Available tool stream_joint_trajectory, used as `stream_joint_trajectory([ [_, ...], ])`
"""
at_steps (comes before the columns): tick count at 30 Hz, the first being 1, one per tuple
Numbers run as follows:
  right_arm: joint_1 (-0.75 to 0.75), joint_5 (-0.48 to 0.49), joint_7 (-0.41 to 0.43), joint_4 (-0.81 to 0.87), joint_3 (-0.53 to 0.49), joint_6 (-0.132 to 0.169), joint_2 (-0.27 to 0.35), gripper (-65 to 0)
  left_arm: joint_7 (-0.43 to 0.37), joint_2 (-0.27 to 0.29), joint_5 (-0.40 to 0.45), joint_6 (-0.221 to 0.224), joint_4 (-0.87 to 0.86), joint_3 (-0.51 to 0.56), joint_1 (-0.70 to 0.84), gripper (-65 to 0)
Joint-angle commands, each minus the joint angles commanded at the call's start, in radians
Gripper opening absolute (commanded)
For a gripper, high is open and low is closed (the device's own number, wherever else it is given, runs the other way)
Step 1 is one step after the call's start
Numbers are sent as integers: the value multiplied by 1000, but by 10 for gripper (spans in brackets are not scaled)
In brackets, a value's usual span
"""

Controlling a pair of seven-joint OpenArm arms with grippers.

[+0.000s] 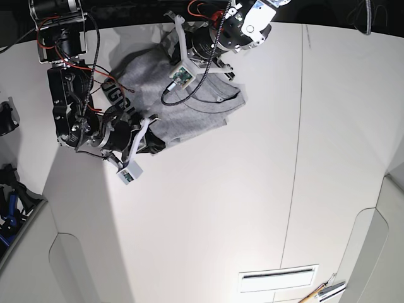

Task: Fold the T-shirt properly
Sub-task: 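Hold the bundle with both grippers and square it into a neat rectangle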

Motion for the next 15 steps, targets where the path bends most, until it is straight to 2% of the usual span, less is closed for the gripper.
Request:
stream_joint_trajectory([
  [3,0,-3,0,0,0,0,0,-650,-1,0,5,31,0,-36,0,-650],
  [9,0,-3,0,0,0,0,0,-650,-1,0,0,32,0,-188,0,-650],
  [13,0,-3,0,0,0,0,0,-650,1,0,0,-13,0,-310,-6,-650],
  [15,0,-2,0,0,0,0,-1,-650,14,0,0,-21,0,-379,-18,-650],
])
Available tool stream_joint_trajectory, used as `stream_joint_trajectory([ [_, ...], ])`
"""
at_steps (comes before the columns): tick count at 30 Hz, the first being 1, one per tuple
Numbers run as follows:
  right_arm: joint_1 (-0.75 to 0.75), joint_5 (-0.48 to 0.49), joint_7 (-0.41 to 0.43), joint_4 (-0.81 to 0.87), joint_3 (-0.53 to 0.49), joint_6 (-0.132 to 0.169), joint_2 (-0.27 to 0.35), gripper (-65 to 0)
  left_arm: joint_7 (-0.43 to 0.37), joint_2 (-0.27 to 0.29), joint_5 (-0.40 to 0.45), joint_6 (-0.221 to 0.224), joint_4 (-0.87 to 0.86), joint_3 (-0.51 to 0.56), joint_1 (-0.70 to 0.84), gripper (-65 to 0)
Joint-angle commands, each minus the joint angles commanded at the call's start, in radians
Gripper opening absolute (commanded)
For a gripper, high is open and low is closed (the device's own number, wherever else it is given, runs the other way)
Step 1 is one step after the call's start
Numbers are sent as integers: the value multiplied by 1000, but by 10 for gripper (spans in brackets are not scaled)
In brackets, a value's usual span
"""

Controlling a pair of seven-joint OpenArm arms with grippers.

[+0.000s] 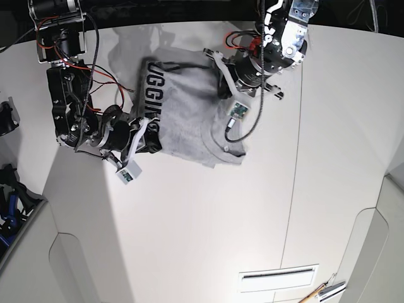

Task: Fold the T-shirt properly
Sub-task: 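Hold the bundle with both grippers and square it into a neat rectangle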

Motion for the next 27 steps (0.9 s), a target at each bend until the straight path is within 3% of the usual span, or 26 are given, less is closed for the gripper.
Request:
stream_joint_trajectory([
  [3,0,0,2,0,0,-4,0,-650,34,0,-1,-11,0,-106,-29,-650],
  [5,1,4,8,0,0,-3,0,-650,76,-16,-50,-113,0,-151,-43,-650],
  [7,1,3,29,0,0,-3,0,-650,74,-46,-138,-158,4,-155,-42,-650],
  [12,13,3,60,0,1,-4,-3,-650,47,-58,-167,-157,38,-155,-42,-650],
  [27,36,-27,104,-10,0,-2,-12,-650,92,-58,-170,-157,143,-155,70,-650],
])
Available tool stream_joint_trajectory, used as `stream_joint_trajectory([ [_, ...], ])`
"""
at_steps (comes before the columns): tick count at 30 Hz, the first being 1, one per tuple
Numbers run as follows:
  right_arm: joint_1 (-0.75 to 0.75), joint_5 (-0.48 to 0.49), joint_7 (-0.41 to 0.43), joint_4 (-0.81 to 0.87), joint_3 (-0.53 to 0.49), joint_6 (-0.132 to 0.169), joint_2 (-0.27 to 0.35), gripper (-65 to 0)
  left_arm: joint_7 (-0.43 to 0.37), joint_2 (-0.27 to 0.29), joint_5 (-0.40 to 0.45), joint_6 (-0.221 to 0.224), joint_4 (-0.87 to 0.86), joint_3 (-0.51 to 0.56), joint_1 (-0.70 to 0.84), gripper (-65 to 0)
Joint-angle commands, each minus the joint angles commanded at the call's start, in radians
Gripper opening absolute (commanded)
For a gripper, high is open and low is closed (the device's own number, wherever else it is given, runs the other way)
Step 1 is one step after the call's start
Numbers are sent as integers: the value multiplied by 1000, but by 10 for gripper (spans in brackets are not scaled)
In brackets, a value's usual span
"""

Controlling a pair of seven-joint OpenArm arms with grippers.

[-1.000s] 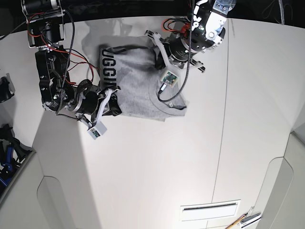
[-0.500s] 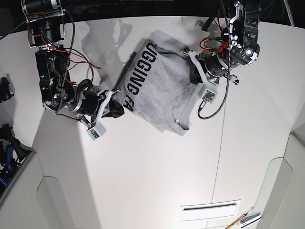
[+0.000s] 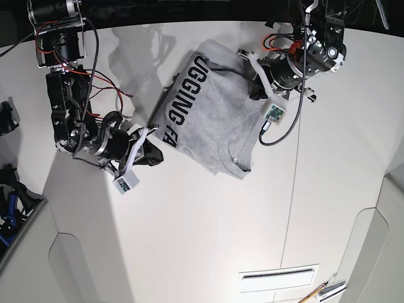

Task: Fold the T-shirt properly
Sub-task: 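Hold the bundle with both grippers and square it into a neat rectangle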

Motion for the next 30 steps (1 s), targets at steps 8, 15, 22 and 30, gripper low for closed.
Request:
stream_joint_trajectory([
  [8,-13,0,-46,0,-3,2,-84,-650,-40,0,1,1,-85,1,-2,-650],
  [15,-54,18,-102,1,-3,3,-85,-650,-43,0,62,1,-240,1,-120,-650],
  [22,-169,64,-110,44,-2,10,-85,-650,-44,0,80,24,-367,1,-243,-650],
  [30,-285,127,-159,230,-3,10,-85,-650,-85,0,74,42,-368,1,-268,-650],
])
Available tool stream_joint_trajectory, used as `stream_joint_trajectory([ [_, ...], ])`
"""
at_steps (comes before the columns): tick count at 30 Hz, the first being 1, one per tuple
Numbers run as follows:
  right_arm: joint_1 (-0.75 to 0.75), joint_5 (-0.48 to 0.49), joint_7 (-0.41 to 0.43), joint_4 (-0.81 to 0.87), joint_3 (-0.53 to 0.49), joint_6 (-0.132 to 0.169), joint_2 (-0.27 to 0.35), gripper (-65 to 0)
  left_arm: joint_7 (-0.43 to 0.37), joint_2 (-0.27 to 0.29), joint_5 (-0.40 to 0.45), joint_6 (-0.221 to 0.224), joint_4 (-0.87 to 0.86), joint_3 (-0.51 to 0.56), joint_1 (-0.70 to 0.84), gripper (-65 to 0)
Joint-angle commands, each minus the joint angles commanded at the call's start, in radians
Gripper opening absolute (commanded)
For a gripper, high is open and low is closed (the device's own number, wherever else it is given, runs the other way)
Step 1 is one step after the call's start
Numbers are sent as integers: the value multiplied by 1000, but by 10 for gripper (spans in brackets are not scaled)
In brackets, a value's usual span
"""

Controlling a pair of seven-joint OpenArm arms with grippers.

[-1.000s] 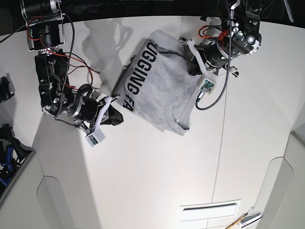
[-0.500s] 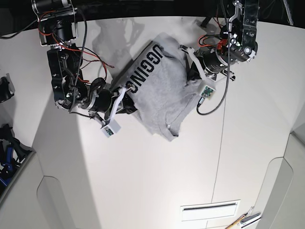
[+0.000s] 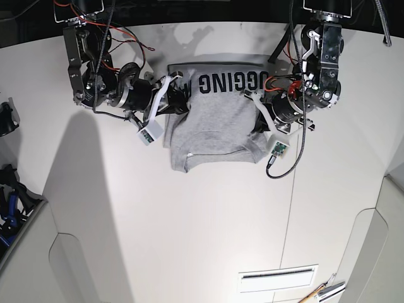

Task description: Fold the T-shirt properly

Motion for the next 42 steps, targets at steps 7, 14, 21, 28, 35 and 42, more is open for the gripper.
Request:
stream_joint_trajectory([
  [7,-20,-3,-10,4,15,0,0,-650,2,-2,-13,1,4,0,-2,-650],
  [14,-20,-2,-56,54,172,0,0,-650,9,-55,-24,64,131,0,24,-650],
  [21,-28,125,-167,61,330,0,57,-650,27,-85,-55,63,303,-55,143,-650],
  [28,-74,251,-247,63,335,0,166,-650,75,-86,-105,25,408,-230,305,-650],
  [35,-198,348,-272,75,335,19,248,-650,109,-85,-115,18,532,-298,496,-650],
  [42,-383,357,-287,213,333,19,252,-650,135,-85,-114,18,552,-298,691,-650],
])
